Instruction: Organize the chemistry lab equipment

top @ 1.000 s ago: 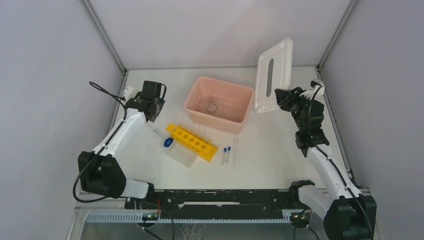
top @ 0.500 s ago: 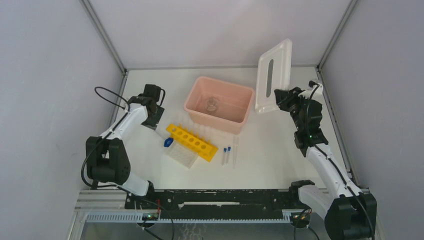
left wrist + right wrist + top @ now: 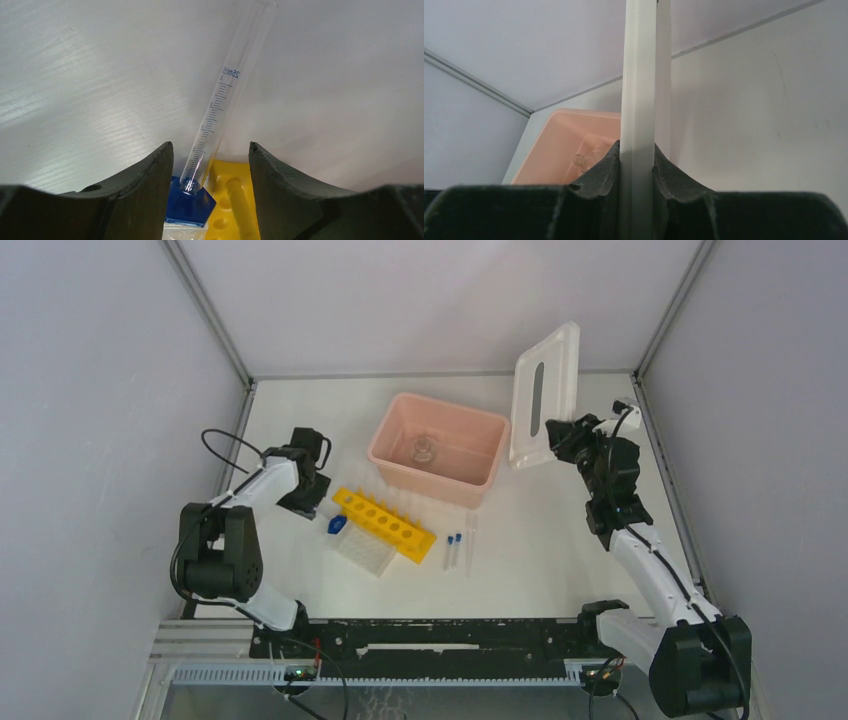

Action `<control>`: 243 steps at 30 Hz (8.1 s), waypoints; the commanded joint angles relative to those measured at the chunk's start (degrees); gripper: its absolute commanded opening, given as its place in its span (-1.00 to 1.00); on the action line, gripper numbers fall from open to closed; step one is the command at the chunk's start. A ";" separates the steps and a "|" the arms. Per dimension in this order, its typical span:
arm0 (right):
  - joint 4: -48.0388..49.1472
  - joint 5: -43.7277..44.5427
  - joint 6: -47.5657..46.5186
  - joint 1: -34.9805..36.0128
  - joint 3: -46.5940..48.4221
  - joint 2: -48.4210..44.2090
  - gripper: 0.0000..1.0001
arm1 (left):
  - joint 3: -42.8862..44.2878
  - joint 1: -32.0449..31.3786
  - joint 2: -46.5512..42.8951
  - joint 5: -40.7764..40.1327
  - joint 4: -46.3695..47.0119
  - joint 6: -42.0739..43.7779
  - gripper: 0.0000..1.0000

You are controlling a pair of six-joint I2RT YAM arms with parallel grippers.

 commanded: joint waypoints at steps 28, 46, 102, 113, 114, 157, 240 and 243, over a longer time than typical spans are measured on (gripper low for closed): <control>7.60 1.05 0.03 0.04 -1.22 -0.58 -1.00 | -1.86 0.79 5.63 2.46 4.73 7.76 -0.56; 7.93 0.40 0.58 -0.31 -1.05 -1.04 -1.00 | 2.31 1.29 -3.66 -6.31 -3.18 7.68 -0.99; 1.21 -2.76 2.62 -14.51 2.73 -9.72 -1.00 | 47.86 -31.69 12.05 4.42 17.97 66.09 -1.00; 1.69 -3.30 3.06 -15.80 2.78 -10.52 -1.00 | 43.24 -36.97 15.97 1.54 20.10 89.84 -1.00; 1.47 -3.23 2.94 -15.81 2.82 -10.60 -1.00 | 43.19 -37.15 16.30 2.17 19.65 91.35 -1.00; 9.17 -1.54 1.39 -12.74 -0.78 -1.26 -1.00 | 58.99 -37.93 38.00 12.78 -5.85 108.43 -0.70; 6.03 -42.66 28.12 -4.03 17.65 3.86 -1.00 | 6.97 -13.15 -17.40 43.52 54.37 44.62 0.35; 9.74 -44.94 31.50 -4.04 16.98 5.44 -1.00 | 6.90 -11.53 -15.88 45.92 55.79 42.98 0.36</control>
